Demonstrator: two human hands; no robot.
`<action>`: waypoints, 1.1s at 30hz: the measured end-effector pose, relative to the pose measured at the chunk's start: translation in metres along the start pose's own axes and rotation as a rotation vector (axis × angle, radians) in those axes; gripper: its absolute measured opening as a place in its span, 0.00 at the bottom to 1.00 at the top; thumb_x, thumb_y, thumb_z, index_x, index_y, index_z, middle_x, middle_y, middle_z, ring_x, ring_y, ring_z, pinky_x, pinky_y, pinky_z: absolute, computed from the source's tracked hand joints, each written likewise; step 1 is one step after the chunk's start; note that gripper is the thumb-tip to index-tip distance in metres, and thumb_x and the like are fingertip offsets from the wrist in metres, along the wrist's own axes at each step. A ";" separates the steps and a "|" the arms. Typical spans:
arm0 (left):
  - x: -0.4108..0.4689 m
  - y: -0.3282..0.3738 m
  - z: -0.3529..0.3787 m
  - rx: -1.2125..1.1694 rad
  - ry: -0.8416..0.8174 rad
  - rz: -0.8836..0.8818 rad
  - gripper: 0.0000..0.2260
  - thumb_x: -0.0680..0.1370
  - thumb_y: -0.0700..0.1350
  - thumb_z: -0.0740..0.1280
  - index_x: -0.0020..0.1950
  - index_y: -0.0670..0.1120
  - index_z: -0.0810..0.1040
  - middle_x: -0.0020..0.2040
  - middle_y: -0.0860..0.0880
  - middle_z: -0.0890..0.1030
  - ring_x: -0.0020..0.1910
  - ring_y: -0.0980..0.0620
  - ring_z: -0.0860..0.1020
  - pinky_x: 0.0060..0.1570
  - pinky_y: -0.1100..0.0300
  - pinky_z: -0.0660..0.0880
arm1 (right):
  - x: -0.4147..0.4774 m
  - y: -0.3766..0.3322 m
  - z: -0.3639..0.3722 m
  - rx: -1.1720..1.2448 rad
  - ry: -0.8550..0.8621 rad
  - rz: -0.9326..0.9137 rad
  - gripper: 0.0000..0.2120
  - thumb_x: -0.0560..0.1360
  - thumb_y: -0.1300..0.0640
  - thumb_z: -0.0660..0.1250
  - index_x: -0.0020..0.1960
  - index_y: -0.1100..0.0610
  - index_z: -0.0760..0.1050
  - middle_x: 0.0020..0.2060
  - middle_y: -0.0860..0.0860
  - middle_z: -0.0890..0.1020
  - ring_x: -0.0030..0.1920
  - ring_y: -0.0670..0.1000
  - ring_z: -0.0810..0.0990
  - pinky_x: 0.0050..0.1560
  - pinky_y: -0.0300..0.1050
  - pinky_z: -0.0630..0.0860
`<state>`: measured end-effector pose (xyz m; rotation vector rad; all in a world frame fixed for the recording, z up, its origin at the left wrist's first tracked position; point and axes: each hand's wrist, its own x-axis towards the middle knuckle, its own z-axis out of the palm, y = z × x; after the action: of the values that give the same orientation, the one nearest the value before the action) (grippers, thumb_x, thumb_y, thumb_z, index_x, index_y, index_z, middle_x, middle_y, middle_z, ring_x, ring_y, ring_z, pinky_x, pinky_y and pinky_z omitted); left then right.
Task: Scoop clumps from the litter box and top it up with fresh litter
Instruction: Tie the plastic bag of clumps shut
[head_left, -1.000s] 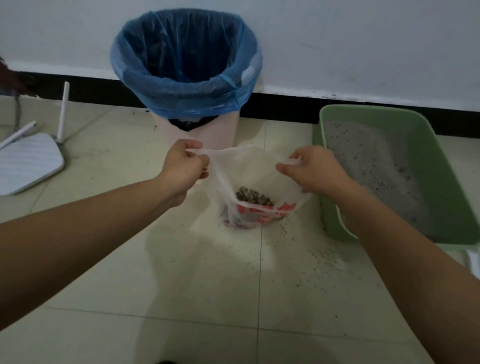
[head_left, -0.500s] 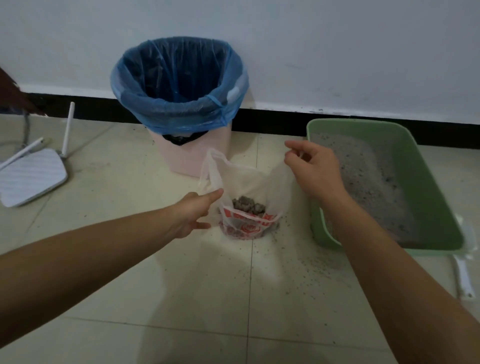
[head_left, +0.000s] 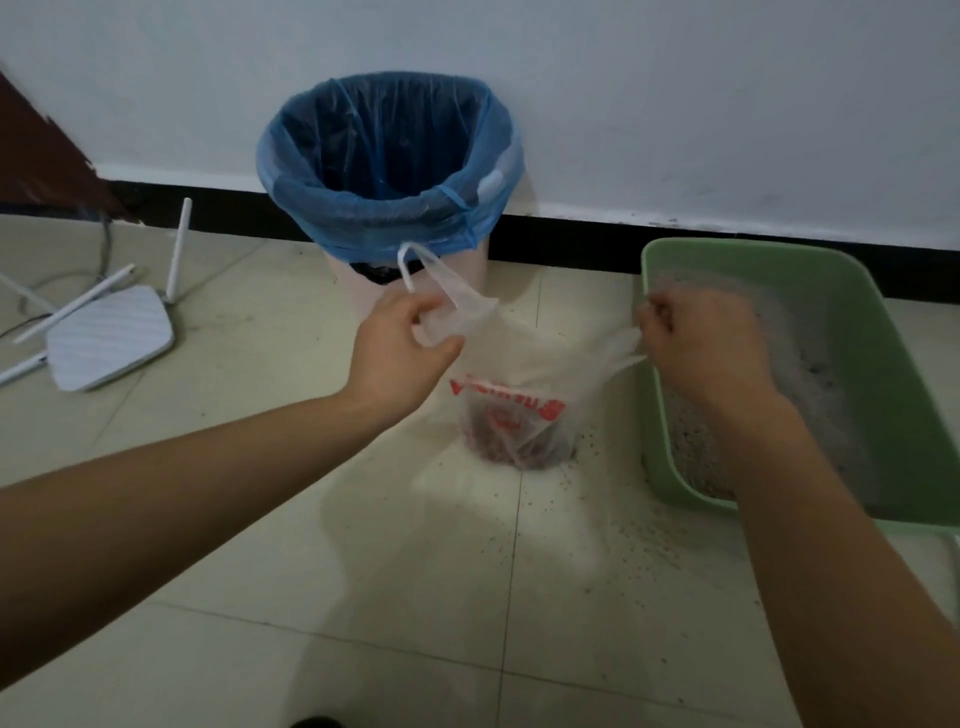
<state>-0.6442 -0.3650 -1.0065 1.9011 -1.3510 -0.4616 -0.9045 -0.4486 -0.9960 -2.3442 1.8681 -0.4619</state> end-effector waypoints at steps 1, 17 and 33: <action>0.000 0.007 -0.007 0.011 0.028 0.086 0.18 0.74 0.45 0.73 0.63 0.47 0.77 0.55 0.55 0.76 0.52 0.58 0.76 0.52 0.65 0.75 | 0.005 -0.003 -0.004 0.060 0.010 -0.035 0.16 0.77 0.54 0.62 0.60 0.59 0.80 0.49 0.57 0.85 0.50 0.60 0.82 0.53 0.49 0.76; -0.006 0.019 0.000 -0.243 0.000 0.106 0.30 0.69 0.49 0.78 0.62 0.48 0.64 0.53 0.51 0.77 0.50 0.58 0.78 0.48 0.58 0.79 | -0.005 -0.014 -0.021 0.481 0.278 -0.029 0.20 0.75 0.46 0.71 0.65 0.53 0.77 0.38 0.46 0.80 0.36 0.40 0.79 0.43 0.29 0.73; 0.054 0.038 0.063 -0.405 -0.322 -0.178 0.17 0.81 0.59 0.58 0.64 0.51 0.73 0.58 0.48 0.78 0.59 0.50 0.76 0.54 0.56 0.74 | -0.014 -0.014 0.094 1.170 -0.279 0.499 0.35 0.70 0.30 0.67 0.73 0.41 0.66 0.72 0.48 0.72 0.67 0.51 0.75 0.65 0.60 0.75</action>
<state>-0.6898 -0.4439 -1.0129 1.6569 -1.1743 -1.0834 -0.8660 -0.4421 -1.0841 -1.0789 1.3527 -0.8026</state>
